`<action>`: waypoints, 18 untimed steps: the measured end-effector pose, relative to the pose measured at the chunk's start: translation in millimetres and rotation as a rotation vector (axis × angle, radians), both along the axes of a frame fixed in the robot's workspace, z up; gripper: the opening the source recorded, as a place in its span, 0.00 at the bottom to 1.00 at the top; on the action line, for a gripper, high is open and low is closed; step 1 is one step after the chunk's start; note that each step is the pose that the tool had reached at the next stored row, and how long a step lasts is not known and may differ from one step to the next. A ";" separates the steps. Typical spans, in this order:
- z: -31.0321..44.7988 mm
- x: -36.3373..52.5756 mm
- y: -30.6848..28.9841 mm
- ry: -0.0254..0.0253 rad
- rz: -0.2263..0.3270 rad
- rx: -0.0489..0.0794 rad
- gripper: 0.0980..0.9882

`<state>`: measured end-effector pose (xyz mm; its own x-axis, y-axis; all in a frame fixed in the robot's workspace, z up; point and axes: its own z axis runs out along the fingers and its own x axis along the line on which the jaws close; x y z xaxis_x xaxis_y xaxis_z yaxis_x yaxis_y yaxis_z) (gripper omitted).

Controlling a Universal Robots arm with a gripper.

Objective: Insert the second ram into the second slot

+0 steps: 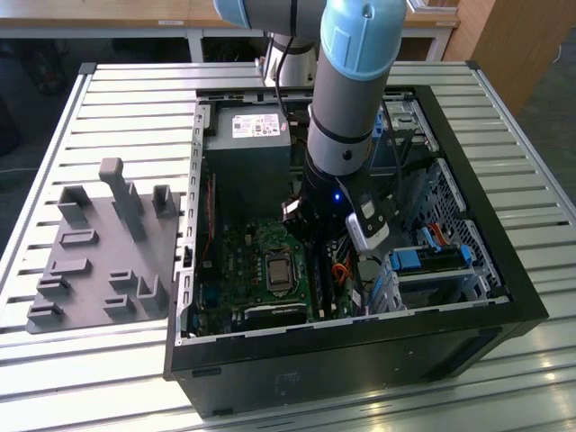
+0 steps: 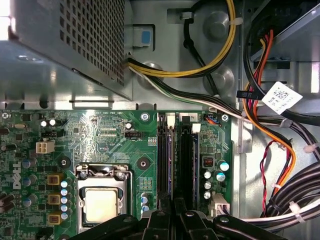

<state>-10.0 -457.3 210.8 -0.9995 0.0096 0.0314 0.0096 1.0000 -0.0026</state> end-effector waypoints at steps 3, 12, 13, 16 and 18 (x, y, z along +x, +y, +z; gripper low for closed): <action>0.4 0.0 0.1 0.0000 0.000 0.000 0.04; 1.7 0.0 0.0 -0.0001 -0.008 -0.008 0.04; 1.6 0.0 0.0 0.0000 -0.009 -0.008 0.04; 0.5 0.0 0.1 0.0000 -0.011 -0.008 0.04; -0.1 0.0 0.0 0.0000 -0.012 -0.008 0.04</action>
<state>-9.9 -457.3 210.7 -0.9993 0.0220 0.0312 0.0217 0.9997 -0.0105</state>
